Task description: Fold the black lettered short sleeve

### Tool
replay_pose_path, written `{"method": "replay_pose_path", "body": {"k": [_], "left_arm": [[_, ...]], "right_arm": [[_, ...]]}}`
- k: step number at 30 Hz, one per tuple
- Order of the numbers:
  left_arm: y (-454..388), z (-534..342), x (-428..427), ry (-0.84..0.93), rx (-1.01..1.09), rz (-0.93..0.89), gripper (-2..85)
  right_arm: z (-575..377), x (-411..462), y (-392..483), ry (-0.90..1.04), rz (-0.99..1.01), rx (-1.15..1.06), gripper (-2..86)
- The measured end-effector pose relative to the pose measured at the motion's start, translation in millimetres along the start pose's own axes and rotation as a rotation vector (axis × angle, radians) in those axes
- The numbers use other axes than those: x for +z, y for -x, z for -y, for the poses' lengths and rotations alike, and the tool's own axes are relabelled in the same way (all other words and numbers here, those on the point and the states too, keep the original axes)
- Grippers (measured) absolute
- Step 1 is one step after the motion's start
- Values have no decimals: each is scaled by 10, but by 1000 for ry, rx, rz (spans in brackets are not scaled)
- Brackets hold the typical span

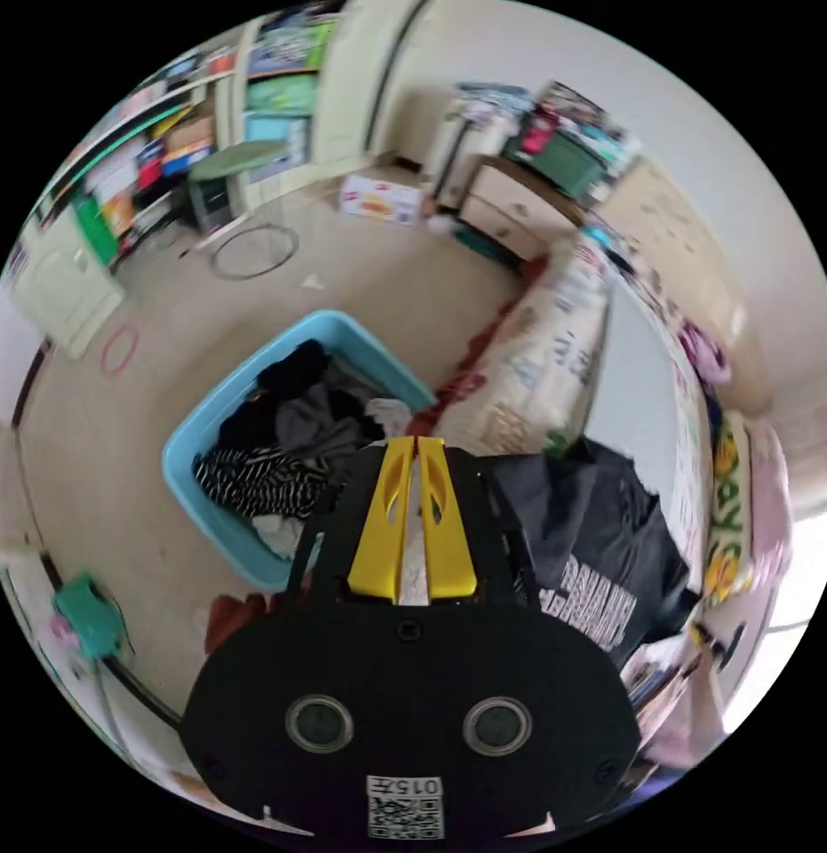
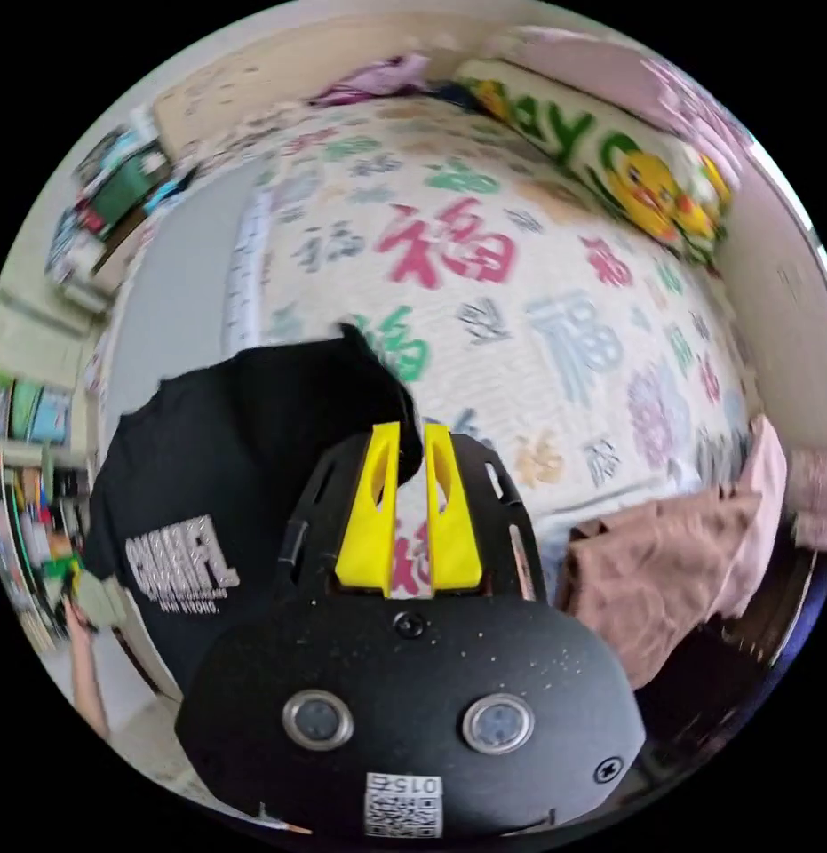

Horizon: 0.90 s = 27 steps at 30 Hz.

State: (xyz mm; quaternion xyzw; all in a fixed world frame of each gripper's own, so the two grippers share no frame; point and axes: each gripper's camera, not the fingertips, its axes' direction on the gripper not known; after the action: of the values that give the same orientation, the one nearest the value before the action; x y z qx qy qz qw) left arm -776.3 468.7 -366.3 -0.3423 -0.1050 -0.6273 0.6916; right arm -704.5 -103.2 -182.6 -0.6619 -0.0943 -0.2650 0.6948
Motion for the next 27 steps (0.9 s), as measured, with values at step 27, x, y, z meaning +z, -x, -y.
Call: {"method": "replay_pose_path", "body": {"k": [27], "left_arm": [[-3031,-356,1521,273,747,-65,-7]], "right_arm": [[-241,1120,2716,29,68,-554,-3]]}}
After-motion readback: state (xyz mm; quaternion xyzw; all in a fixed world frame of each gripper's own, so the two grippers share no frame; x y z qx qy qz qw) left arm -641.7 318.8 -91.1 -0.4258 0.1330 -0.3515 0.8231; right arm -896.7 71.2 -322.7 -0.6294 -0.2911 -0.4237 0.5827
